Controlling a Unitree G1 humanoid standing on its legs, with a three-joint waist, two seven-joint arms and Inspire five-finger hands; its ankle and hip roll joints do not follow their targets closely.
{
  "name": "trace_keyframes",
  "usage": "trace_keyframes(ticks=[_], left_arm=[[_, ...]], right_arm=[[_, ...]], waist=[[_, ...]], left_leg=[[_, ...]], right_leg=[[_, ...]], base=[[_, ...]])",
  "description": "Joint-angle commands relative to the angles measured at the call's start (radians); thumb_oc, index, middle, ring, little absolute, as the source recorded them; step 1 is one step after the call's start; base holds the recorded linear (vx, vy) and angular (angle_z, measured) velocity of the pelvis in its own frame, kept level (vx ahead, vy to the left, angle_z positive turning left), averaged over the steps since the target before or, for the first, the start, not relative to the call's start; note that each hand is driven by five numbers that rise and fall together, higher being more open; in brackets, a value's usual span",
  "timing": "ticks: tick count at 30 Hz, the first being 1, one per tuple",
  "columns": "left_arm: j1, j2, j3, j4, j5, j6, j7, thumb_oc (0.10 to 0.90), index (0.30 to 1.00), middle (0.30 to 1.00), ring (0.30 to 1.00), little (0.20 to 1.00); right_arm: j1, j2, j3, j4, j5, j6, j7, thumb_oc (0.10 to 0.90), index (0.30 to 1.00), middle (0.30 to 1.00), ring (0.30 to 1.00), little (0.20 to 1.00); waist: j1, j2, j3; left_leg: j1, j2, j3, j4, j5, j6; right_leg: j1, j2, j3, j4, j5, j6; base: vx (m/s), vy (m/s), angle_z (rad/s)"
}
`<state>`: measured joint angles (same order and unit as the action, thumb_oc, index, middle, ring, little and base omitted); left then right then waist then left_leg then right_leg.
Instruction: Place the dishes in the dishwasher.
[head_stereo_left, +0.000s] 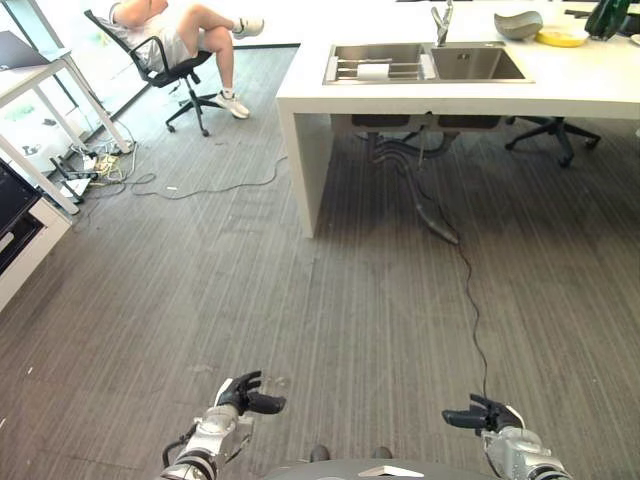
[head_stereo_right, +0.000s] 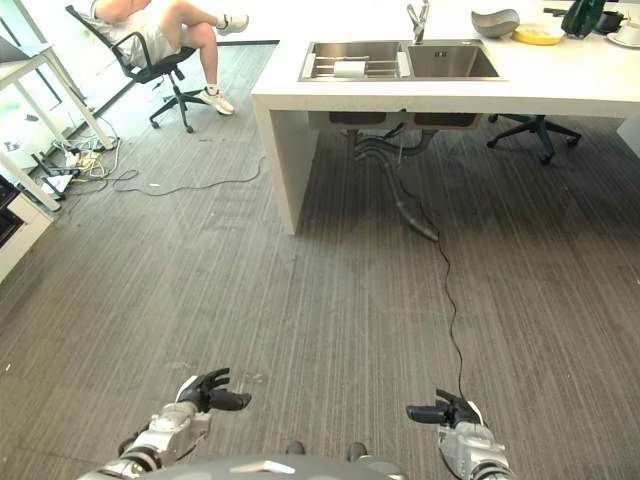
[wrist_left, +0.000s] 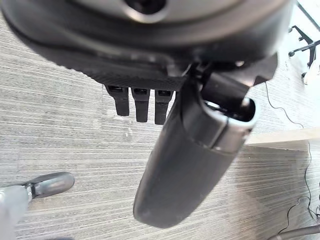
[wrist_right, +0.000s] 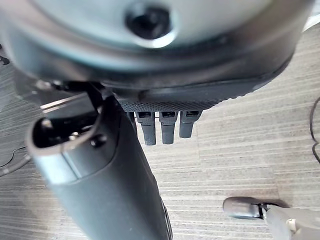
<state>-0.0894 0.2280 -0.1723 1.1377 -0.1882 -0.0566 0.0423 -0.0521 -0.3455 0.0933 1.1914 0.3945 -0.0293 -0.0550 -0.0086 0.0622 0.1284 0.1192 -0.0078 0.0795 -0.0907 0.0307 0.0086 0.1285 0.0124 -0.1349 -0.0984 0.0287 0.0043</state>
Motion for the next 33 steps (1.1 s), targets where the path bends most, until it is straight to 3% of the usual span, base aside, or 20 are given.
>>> trace_keyframes(ticks=[1,14,33], left_arm=[[-0.053,0.006,0.009,0.081,-0.013,-0.030,-0.022,0.800,0.900,0.900,0.900,0.900],[-0.044,-0.011,-0.013,0.161,0.099,-0.015,0.040,0.800,0.900,0.900,0.900,0.900],[-0.032,-0.052,0.003,0.202,0.036,0.003,-0.006,0.800,0.900,0.900,0.900,0.900]], right_arm=[[-0.011,-0.012,-0.037,0.019,-0.004,-0.041,-0.007,0.800,0.900,0.900,0.900,0.900],[0.003,0.012,0.000,0.068,-0.046,-0.032,-0.006,0.800,0.900,0.900,0.900,0.900],[-0.002,0.046,-0.002,0.100,0.012,-0.015,0.020,0.800,0.900,0.900,0.900,0.900]], waist=[[0.007,-0.030,-0.050],[0.004,-0.044,-0.064],[0.006,-0.044,-0.099]], left_leg=[[-0.011,-0.019,0.048,0.003,-0.051,-0.040],[-0.016,-0.017,0.038,0.003,-0.044,-0.045],[-0.006,-0.017,0.030,0.003,-0.051,-0.049]], right_leg=[[-0.024,-0.063,-0.013,0.011,0.019,0.134],[-0.026,-0.063,-0.019,0.011,0.017,0.128],[-0.014,-0.063,-0.022,0.011,0.006,0.124]], base=[[0.00,0.000,0.00],[0.00,-0.001,-0.01],[0.00,-0.002,0.01]])
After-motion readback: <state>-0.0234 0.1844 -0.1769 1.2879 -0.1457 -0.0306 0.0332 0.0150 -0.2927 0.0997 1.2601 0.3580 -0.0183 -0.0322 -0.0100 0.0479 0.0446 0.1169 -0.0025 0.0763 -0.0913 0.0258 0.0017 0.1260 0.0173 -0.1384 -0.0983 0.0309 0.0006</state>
